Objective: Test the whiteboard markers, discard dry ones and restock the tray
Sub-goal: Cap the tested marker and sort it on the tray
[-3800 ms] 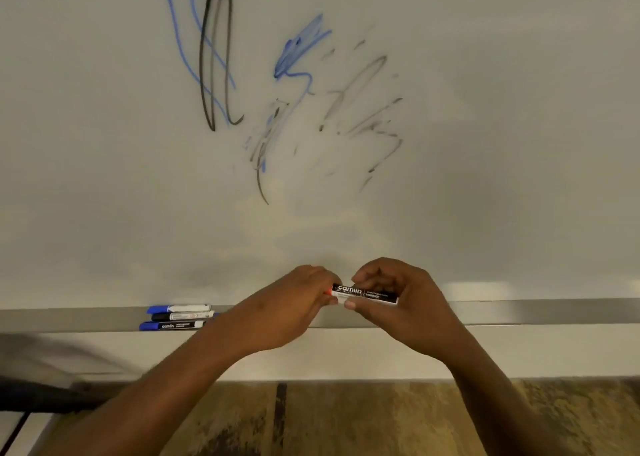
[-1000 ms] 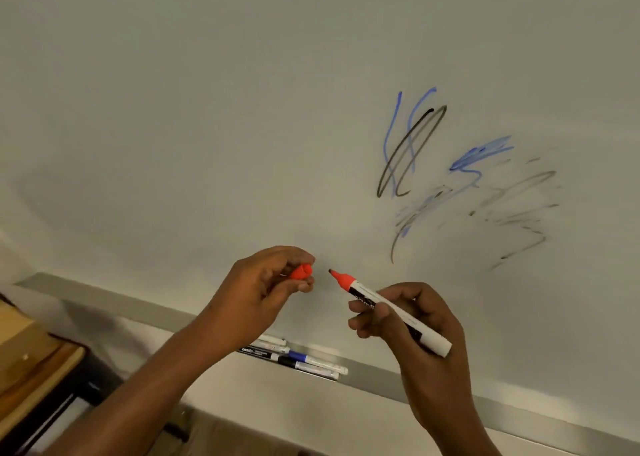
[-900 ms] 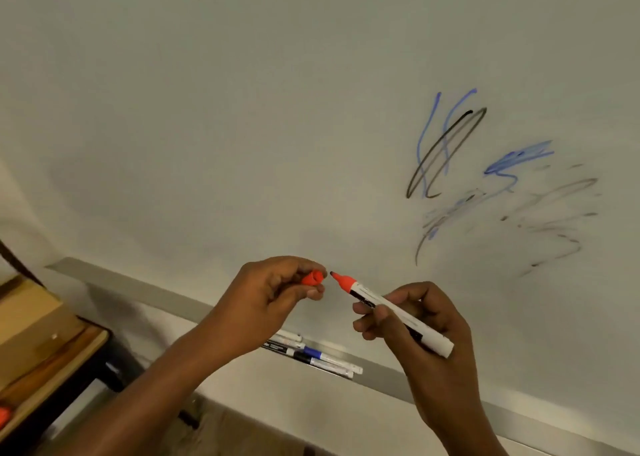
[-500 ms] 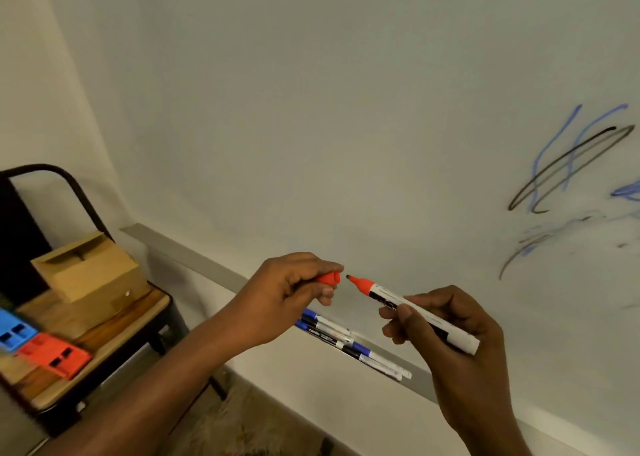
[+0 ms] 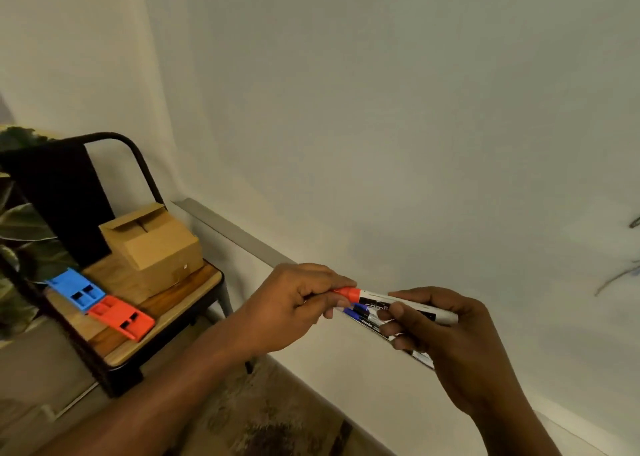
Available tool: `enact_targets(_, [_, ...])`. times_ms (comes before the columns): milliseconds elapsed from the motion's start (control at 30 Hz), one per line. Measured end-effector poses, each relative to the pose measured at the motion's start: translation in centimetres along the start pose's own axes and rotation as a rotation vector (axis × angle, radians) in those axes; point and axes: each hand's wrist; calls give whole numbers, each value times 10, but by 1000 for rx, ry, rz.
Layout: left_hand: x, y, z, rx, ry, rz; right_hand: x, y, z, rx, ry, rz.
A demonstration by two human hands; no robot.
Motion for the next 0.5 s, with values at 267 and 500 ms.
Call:
enact_targets(267, [34,63,-25,89,-65,159,-68,-29,25,-113,-58,-179])
enact_targets(500, [35,166,-73,481,209,330,-134,-63,92,-319,236,-454])
Point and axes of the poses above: each hand's wrist, its own y-axis away from the middle knuckle, its own x-axis out of the back of the hand, z = x × y, and after that the axes turned 8 degrees about -z, right-handed
